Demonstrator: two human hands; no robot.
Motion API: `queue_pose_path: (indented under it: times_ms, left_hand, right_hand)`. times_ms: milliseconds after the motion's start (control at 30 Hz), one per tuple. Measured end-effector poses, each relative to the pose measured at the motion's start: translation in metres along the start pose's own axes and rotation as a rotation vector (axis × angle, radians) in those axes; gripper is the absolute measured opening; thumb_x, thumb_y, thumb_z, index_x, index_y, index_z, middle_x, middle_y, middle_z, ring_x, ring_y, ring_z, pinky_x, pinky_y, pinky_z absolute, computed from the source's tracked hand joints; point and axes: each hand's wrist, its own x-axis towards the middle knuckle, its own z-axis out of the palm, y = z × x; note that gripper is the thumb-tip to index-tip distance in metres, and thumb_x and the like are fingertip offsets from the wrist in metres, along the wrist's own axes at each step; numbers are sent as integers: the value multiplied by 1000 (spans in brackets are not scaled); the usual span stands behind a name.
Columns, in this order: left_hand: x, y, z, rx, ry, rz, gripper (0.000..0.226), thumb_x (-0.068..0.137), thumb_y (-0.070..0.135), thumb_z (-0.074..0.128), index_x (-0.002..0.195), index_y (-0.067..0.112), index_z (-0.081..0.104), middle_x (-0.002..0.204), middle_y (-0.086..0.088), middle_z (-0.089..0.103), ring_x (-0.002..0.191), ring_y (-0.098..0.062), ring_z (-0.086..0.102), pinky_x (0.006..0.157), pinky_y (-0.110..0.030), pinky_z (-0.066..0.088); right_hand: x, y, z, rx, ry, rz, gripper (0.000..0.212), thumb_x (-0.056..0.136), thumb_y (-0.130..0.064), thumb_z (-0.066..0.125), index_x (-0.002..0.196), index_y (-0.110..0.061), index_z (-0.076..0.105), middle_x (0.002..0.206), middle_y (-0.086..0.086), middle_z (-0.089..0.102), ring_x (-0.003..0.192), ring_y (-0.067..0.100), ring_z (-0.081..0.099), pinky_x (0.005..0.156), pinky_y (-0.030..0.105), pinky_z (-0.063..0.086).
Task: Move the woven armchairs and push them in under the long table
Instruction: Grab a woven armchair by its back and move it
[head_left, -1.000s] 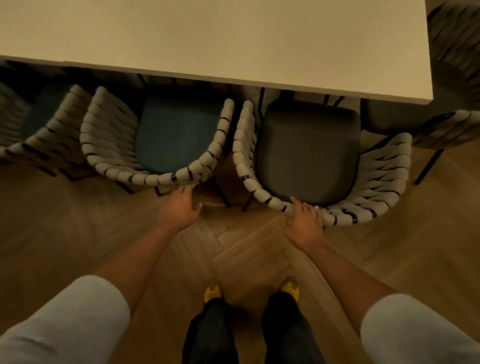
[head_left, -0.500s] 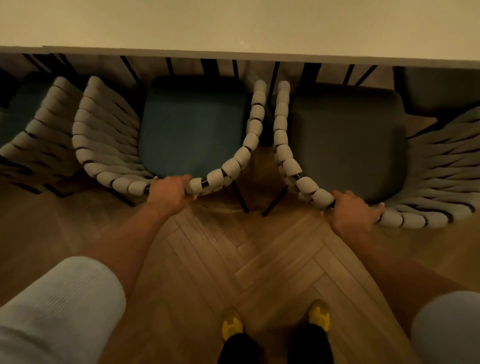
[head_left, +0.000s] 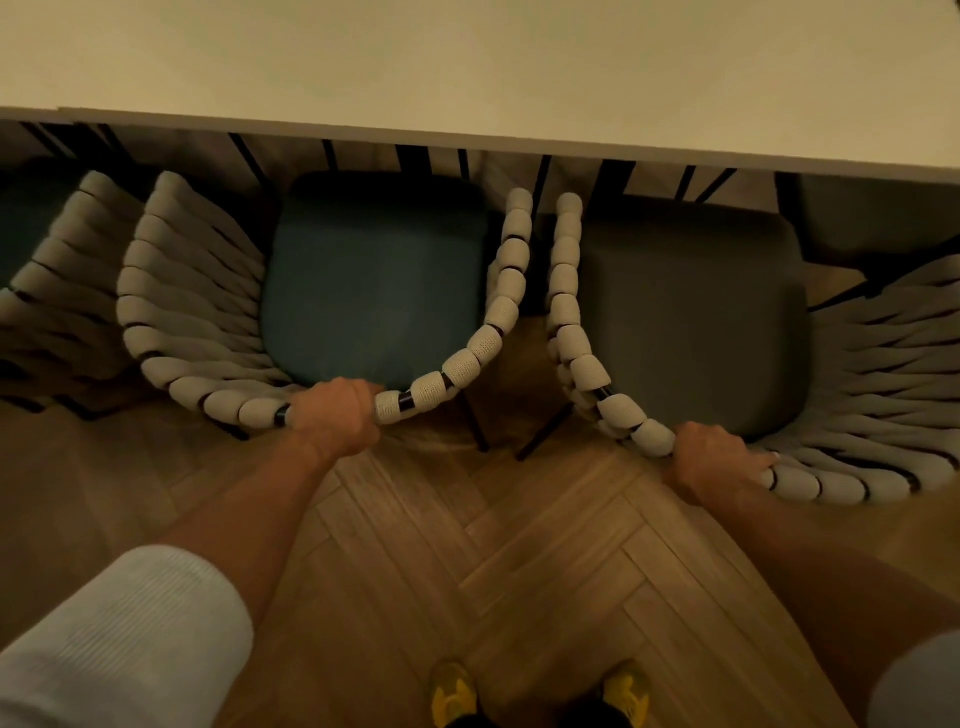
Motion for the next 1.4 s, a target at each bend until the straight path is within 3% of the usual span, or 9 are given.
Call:
queue_pose_path:
  times_ms: [67,333,467,633,800,967,1200,1300,1400]
  left_hand:
    - [2,0,-3,-3,12,-9,29,81,42,70,109,38,64,85,9,54,78,-19,59,78,-41,58]
    - [5,2,-12,15,20,-20,32,79,39,72,109,28,66,70,8,48,75,-20,57,73,-37,55]
    - [1,1,-1,47,-20,14,35,86,44,70,119,33,63,83,8,52,79,-17,55,78,-37,55]
    - [6,-1,2,60,0,-5,42,84,50,72,118,29,64,81,8,53,78,-17,56,73,-35,51]
    - [33,0,-9,71,14,11,49,80,61,72,115,27,65,87,3,56,79,-20,56,72,-34,47]
    - [35,-5,-14,36,11,10,43,83,58,71,114,30,65,89,3,58,82,-20,58,80,-37,54]
    - [33,-9,-15,19,20,45,36,84,54,70,113,33,66,87,6,58,80,-19,58,77,-36,53]
    - [31,-10,-15,29,22,46,37,84,55,69,114,33,66,87,6,59,82,-19,61,78,-36,56]
    - [26,-7,-17,48,40,17,39,83,60,68,114,36,66,86,7,59,81,-18,61,78,-35,56]
  right_hand:
    - [-1,1,-1,-9,-15,-3,14,91,-25,66,97,-24,53,103,6,59,115,34,60,111,77,25]
    - [4,6,4,14,27,-35,24,90,-38,69,88,-24,50,82,2,49,93,29,59,105,67,39]
    - [10,7,1,41,17,-109,29,90,-47,70,104,-24,59,82,0,51,89,26,59,96,55,48]
    - [23,-3,-18,46,12,-182,25,92,-39,69,100,-23,52,83,0,49,91,25,59,95,54,52]
    - [40,-6,-22,5,22,-259,35,84,-49,72,93,-24,50,79,-2,47,83,27,57,89,50,57]
    - [30,-4,-27,-79,6,-327,29,92,-45,68,103,-22,53,93,2,55,87,23,56,84,40,54]
    - [14,8,-6,-170,-34,-287,32,92,-30,65,121,-18,60,120,8,63,111,29,63,98,49,54]
    - [16,8,-13,-169,-37,-297,32,91,-32,64,120,-19,60,118,8,64,110,29,64,97,48,55]
    - [19,11,-21,-134,-14,-277,20,89,-36,65,102,-23,57,110,8,65,107,30,65,95,48,56]
